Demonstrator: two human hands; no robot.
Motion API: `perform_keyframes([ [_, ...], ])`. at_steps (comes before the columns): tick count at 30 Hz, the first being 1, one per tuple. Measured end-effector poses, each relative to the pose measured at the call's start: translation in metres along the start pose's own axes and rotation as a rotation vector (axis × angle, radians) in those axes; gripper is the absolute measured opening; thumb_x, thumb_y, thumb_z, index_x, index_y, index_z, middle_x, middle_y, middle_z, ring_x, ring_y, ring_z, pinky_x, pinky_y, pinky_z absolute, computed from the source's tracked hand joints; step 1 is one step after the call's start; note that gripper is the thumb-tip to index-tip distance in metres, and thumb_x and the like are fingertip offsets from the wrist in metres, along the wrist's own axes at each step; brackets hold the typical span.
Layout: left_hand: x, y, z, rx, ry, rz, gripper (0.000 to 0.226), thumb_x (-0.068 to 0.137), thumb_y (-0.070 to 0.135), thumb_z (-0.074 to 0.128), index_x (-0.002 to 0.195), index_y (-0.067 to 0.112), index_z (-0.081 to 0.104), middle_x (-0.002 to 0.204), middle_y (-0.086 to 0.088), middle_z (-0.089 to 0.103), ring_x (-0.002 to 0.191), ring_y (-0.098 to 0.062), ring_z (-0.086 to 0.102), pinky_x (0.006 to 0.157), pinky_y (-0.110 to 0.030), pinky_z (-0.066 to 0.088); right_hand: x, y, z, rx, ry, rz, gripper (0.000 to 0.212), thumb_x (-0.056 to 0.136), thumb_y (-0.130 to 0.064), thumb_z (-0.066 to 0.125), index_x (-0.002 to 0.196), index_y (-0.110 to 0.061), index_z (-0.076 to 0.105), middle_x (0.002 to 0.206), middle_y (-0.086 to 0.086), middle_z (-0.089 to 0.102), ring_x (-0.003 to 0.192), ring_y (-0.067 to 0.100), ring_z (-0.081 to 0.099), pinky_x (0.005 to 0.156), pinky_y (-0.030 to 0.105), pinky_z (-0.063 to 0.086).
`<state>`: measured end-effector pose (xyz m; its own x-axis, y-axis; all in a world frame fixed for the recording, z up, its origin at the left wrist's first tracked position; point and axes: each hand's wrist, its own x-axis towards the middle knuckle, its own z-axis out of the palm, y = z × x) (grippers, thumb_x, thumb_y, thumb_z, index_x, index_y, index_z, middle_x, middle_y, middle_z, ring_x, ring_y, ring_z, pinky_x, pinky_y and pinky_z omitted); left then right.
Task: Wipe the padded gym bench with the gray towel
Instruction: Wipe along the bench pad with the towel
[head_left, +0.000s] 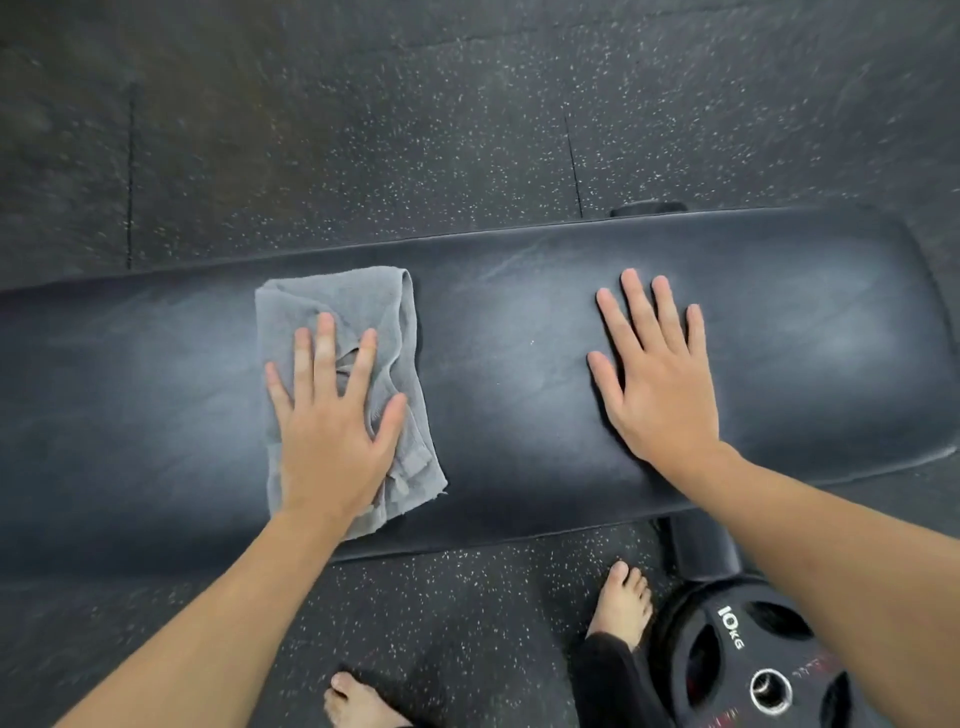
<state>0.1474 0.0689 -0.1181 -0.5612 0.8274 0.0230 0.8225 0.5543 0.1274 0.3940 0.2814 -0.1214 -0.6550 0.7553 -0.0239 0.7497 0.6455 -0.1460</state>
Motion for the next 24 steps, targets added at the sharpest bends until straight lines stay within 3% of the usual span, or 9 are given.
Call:
perform_keyframes([
  [6,0.099,0.069,0.01,-0.01,-0.042,-0.154,0.074,0.098,0.062,0.027,0.16,0.024,0.037,0.172,-0.016,0.018,0.159,-0.041,0.014,0.124,-0.07,0.008,0.0,0.001,0.0,0.006,-0.001,0.0,0.061,0.105,-0.045,0.028,0.16,-0.02,0.027,0.17,0.007,0.017,0.157,0.032,0.013,0.124,0.056,0.014],
  [10,0.119,0.133,0.016,-0.019,-0.064,-0.064,0.07,0.099,0.059,0.03,0.162,0.029,0.032,0.173,-0.015,0.015,0.16,-0.04,0.011,0.125,-0.069,0.004,0.002,0.001,0.0,0.009,0.01,-0.015,0.059,0.105,-0.041,0.028,0.16,-0.02,0.029,0.169,0.007,0.02,0.156,0.033,0.016,0.123,0.057,0.015],
  [14,0.088,0.19,0.018,-0.103,-0.084,0.163,0.065,0.101,0.055,0.023,0.162,0.033,0.033,0.174,-0.011,0.015,0.16,-0.037,0.011,0.126,-0.066,0.004,0.0,0.005,0.003,-0.007,-0.013,-0.035,0.061,0.099,-0.032,0.035,0.158,-0.014,0.031,0.169,0.009,0.021,0.156,0.036,0.016,0.122,0.061,0.018],
  [19,0.067,0.164,0.021,-0.1,-0.063,0.184,0.06,0.101,0.049,0.04,0.158,0.032,0.041,0.171,-0.006,0.027,0.159,-0.031,0.02,0.127,-0.061,0.01,-0.001,0.003,-0.002,0.03,0.002,-0.031,0.056,0.105,-0.03,0.026,0.159,-0.017,0.029,0.169,0.008,0.019,0.156,0.034,0.013,0.124,0.057,0.013],
  [24,-0.074,0.094,-0.001,0.01,-0.119,0.089,0.066,0.102,0.052,0.04,0.163,0.03,0.03,0.174,-0.007,0.016,0.161,-0.032,0.013,0.125,-0.064,0.016,0.0,0.001,-0.003,0.045,0.0,-0.008,0.055,0.107,-0.034,0.026,0.16,-0.02,0.026,0.17,0.006,0.018,0.157,0.032,0.013,0.125,0.056,0.013],
])
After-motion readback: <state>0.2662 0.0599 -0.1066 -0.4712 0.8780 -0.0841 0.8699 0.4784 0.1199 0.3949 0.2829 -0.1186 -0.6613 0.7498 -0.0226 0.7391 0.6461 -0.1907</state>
